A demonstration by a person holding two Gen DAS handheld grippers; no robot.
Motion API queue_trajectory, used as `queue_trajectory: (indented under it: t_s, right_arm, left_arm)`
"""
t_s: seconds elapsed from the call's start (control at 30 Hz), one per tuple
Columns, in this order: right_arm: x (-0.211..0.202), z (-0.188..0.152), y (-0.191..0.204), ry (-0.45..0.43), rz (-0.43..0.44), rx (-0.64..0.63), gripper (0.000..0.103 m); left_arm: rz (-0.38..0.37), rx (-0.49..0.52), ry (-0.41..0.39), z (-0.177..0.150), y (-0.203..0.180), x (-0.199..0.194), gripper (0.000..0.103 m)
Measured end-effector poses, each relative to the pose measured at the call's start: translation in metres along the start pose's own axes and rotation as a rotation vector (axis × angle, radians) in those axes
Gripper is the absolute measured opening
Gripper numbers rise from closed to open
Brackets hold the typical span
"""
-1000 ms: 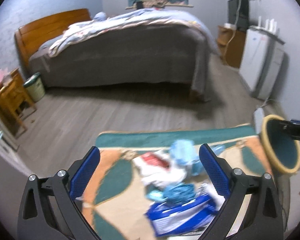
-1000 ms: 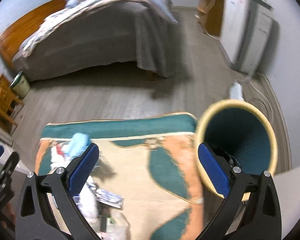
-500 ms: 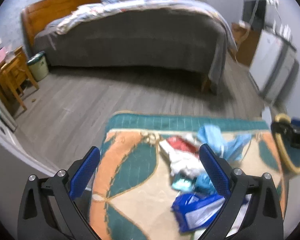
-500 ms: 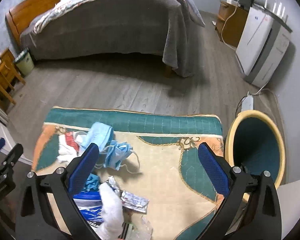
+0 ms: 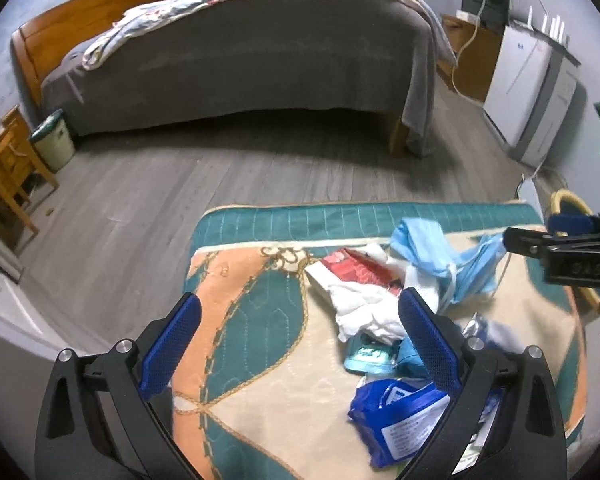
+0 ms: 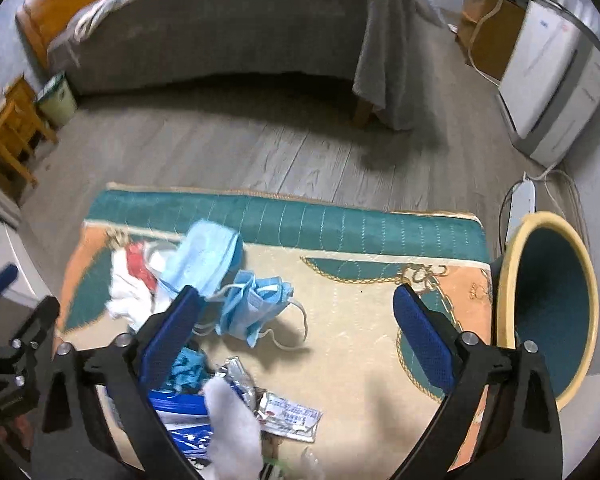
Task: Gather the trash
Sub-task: 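Grasp the blue face mask with the right gripper while the left grasps the blue cloth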
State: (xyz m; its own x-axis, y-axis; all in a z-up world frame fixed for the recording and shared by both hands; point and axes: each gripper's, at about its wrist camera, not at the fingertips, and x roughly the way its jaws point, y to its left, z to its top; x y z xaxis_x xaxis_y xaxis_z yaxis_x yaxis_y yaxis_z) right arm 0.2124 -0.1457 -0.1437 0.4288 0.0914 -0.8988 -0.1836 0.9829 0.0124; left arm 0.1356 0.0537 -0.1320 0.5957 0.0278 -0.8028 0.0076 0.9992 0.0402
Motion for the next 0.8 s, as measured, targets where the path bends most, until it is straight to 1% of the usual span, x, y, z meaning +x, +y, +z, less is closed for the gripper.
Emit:
queue_trajectory:
  t_s: [0.07,0.1,0.13,0.17,0.2,0.27,0.33,0.37,0.4,0.43,0.47,0.53,0.6,0.63,0.67,0.7,0.8]
  right_arm:
    - [0.011,0.0,0.005,0.022,0.007,-0.011,0.079]
    - [0.015,-0.001,0.007,0.032,0.014,-0.009,0.078]
    - [0.018,-0.001,0.008,0.04,0.023,-0.007,0.074]
    - [0.022,-0.001,0.009,0.051,0.038,-0.006,0.067]
    - [0.026,-0.001,0.011,0.061,0.047,-0.009,0.063]
    - [0.032,-0.002,0.015,0.079,0.044,-0.026,0.041]
    - [0.034,-0.004,0.017,0.092,0.04,-0.037,0.031]
    - [0.032,-0.005,0.017,0.09,0.039,-0.037,0.025]
    - [0.031,-0.004,0.017,0.087,0.04,-0.036,0.024]
    - [0.029,-0.004,0.015,0.081,0.042,-0.034,0.023]
    - [0.026,-0.004,0.014,0.074,0.044,-0.033,0.02]
    - [0.021,-0.005,0.013,0.061,0.04,-0.044,0.018]
    - [0.018,-0.004,0.013,0.052,0.034,-0.057,0.017]
    - [0.016,-0.005,0.012,0.05,0.034,-0.061,0.017]
    - [0.013,-0.005,0.012,0.048,0.038,-0.061,0.016]
    - [0.011,-0.005,0.01,0.045,0.04,-0.059,0.015]
    - [0.001,-0.006,0.007,0.031,0.046,-0.055,0.015]
  left_arm:
    - [-0.002,0.005,0.013,-0.002,-0.002,0.006,0.098]
    - [-0.009,0.005,0.018,-0.003,-0.003,0.008,0.098]
    - [-0.019,0.005,0.023,-0.005,-0.004,0.01,0.097]
    - [-0.028,0.006,0.026,-0.006,-0.005,0.01,0.096]
    - [-0.044,0.009,0.03,-0.008,-0.007,0.011,0.096]
    - [-0.079,0.032,0.048,-0.014,-0.016,0.015,0.095]
    - [-0.112,0.061,0.074,-0.02,-0.026,0.02,0.093]
    - [-0.132,0.068,0.084,-0.022,-0.031,0.022,0.088]
    - [-0.15,0.072,0.091,-0.023,-0.036,0.023,0.084]
    - [-0.177,0.076,0.103,-0.025,-0.041,0.024,0.077]
    - [-0.189,0.081,0.108,-0.026,-0.044,0.024,0.074]
    - [-0.214,0.103,0.117,-0.028,-0.054,0.025,0.072]
    - [-0.217,0.134,0.137,-0.031,-0.062,0.027,0.067]
    - [-0.223,0.151,0.152,-0.033,-0.065,0.029,0.059]
    - [-0.226,0.164,0.163,-0.035,-0.068,0.031,0.049]
    - [-0.233,0.173,0.168,-0.036,-0.068,0.031,0.046]
    - [-0.222,0.201,0.138,-0.034,-0.071,0.023,0.045]
